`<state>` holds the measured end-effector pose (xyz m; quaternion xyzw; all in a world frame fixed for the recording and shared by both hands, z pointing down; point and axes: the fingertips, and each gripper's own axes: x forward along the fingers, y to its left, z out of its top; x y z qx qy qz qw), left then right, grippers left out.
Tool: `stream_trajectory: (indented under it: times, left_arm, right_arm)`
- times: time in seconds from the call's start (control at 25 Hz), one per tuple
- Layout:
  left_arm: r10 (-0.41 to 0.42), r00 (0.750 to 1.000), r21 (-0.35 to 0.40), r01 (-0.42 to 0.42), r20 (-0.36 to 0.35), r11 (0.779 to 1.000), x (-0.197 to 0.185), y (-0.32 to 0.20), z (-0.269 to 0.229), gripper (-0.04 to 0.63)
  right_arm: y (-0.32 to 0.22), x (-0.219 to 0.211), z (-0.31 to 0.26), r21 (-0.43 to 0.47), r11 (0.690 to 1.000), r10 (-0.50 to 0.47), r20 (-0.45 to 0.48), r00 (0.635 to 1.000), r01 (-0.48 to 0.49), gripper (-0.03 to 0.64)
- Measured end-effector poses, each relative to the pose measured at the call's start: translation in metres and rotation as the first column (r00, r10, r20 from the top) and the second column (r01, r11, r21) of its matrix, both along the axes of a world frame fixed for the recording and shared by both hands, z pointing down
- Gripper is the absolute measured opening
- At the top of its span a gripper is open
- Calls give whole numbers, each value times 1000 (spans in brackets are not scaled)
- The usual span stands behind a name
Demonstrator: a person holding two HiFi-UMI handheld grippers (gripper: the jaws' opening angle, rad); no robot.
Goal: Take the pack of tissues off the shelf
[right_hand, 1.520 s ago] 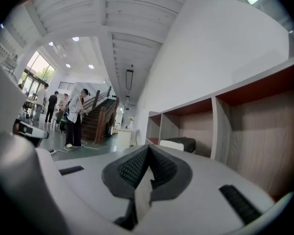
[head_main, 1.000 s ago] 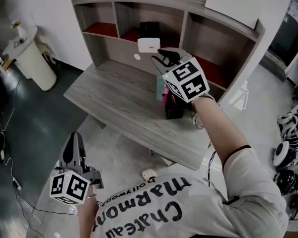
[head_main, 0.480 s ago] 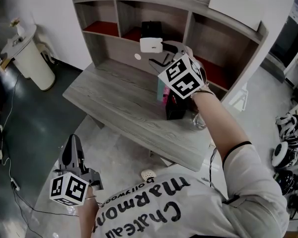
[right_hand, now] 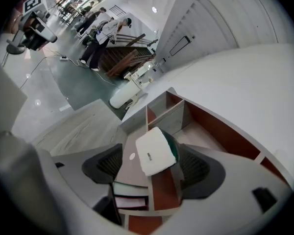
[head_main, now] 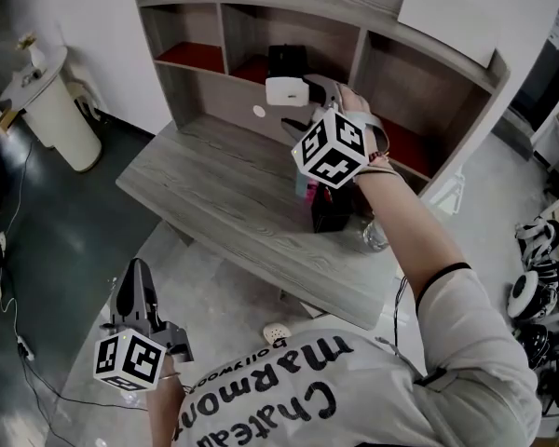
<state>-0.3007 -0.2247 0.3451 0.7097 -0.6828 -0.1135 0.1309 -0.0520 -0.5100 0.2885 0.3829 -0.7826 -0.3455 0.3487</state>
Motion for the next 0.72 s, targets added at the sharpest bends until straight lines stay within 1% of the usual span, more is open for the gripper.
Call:
stream_trajectory:
  times: [0.12,0.24,0.44,0.72]
  left_arm:
    - [-11,1000,-14,11,-4,1000,-4,-2,3,18]
    - [-17,1000,-14,17,-12,1000,-9,-5,3,18]
    - [-22,1000,-20,22,-10,1000,-12,-13,5,18]
    - [-33,999,-41,32,-25,999,-17,-20,14,18]
  right_arm:
    - [-9,1,0,21,1000,19,-27,999,-18,356]
    - [-16,-1,0,23,999,26,-43,999,-25,368]
    - [-28,-2,8,33,999,37,-96,995,-34,379]
    - [-43,-1,17,68,995,75,-126,989,-67,382]
